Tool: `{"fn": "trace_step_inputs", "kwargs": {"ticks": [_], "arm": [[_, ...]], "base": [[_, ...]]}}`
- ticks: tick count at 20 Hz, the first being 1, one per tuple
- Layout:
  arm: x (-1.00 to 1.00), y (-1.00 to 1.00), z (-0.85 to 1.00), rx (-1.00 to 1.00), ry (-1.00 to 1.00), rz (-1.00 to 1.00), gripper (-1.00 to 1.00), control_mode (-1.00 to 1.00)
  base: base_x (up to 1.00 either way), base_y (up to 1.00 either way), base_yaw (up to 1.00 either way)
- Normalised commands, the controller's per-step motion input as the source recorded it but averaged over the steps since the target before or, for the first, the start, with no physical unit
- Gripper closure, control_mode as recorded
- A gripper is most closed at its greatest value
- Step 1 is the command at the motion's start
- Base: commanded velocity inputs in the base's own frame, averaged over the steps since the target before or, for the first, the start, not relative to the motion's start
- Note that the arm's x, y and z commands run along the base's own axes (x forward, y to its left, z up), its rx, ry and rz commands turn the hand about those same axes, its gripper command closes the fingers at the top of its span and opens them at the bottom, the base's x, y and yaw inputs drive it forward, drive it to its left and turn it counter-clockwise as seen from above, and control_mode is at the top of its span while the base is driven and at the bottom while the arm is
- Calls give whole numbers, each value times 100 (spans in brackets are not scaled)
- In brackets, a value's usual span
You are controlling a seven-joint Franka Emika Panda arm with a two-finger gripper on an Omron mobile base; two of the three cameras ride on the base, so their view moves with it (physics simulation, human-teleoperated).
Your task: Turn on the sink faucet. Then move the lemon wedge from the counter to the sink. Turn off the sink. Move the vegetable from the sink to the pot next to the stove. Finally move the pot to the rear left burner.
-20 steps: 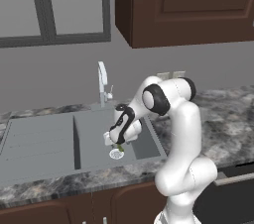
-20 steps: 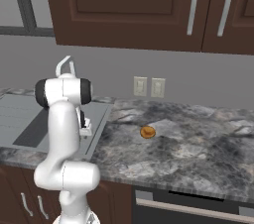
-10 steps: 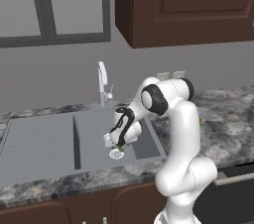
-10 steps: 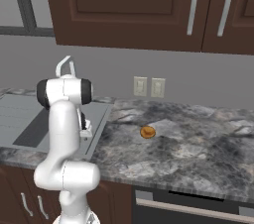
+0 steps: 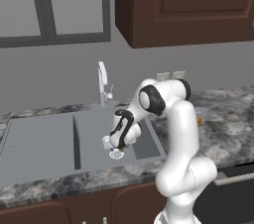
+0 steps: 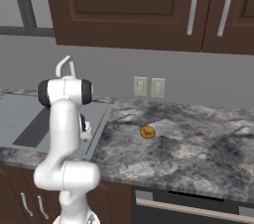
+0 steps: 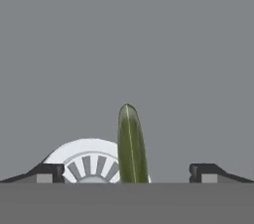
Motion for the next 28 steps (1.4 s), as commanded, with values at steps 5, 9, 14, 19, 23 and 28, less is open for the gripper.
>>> {"fn": "trace_step_inputs", "kwargs": {"ticks": [5,9,14,19,23,28], "arm": [[0,6,-20,0,0,0,100,-100],[0,13,-21,0,0,0,100,-100],[0,1,-12,0,2,0,100,-100],[0,0,0,0,1,0,100,-100],[0,0,0,0,-1,4,100,-100],[-10,-1,16,0,-8,4,100,-100]], "base": [[0,0,0],[0,0,0],[0,0,0],[0,0,0],[0,0,0],[0,0,0]]}}
